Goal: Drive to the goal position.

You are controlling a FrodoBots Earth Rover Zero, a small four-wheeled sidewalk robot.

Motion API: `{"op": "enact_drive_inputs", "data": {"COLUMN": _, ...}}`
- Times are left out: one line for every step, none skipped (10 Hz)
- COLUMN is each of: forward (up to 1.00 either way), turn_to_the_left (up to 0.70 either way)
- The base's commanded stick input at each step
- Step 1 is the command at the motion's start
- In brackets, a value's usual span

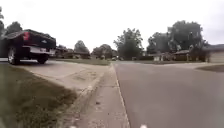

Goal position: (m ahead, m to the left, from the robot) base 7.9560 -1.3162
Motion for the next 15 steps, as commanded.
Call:
{"op": "enact_drive_inputs", "data": {"forward": 0.7, "turn_to_the_left": 0.0}}
{"op": "enact_drive_inputs", "data": {"forward": 0.7, "turn_to_the_left": 0.0}}
{"op": "enact_drive_inputs", "data": {"forward": 0.7, "turn_to_the_left": 0.0}}
{"op": "enact_drive_inputs", "data": {"forward": 0.7, "turn_to_the_left": 0.0}}
{"op": "enact_drive_inputs", "data": {"forward": 0.7, "turn_to_the_left": 0.0}}
{"op": "enact_drive_inputs", "data": {"forward": 0.7, "turn_to_the_left": 0.0}}
{"op": "enact_drive_inputs", "data": {"forward": 0.7, "turn_to_the_left": 0.0}}
{"op": "enact_drive_inputs", "data": {"forward": 0.7, "turn_to_the_left": 0.0}}
{"op": "enact_drive_inputs", "data": {"forward": 0.7, "turn_to_the_left": 0.0}}
{"op": "enact_drive_inputs", "data": {"forward": 0.7, "turn_to_the_left": 0.0}}
{"op": "enact_drive_inputs", "data": {"forward": 0.7, "turn_to_the_left": 0.0}}
{"op": "enact_drive_inputs", "data": {"forward": 0.7, "turn_to_the_left": 0.0}}
{"op": "enact_drive_inputs", "data": {"forward": 0.7, "turn_to_the_left": 0.0}}
{"op": "enact_drive_inputs", "data": {"forward": 0.7, "turn_to_the_left": 0.0}}
{"op": "enact_drive_inputs", "data": {"forward": 0.7, "turn_to_the_left": 0.0}}
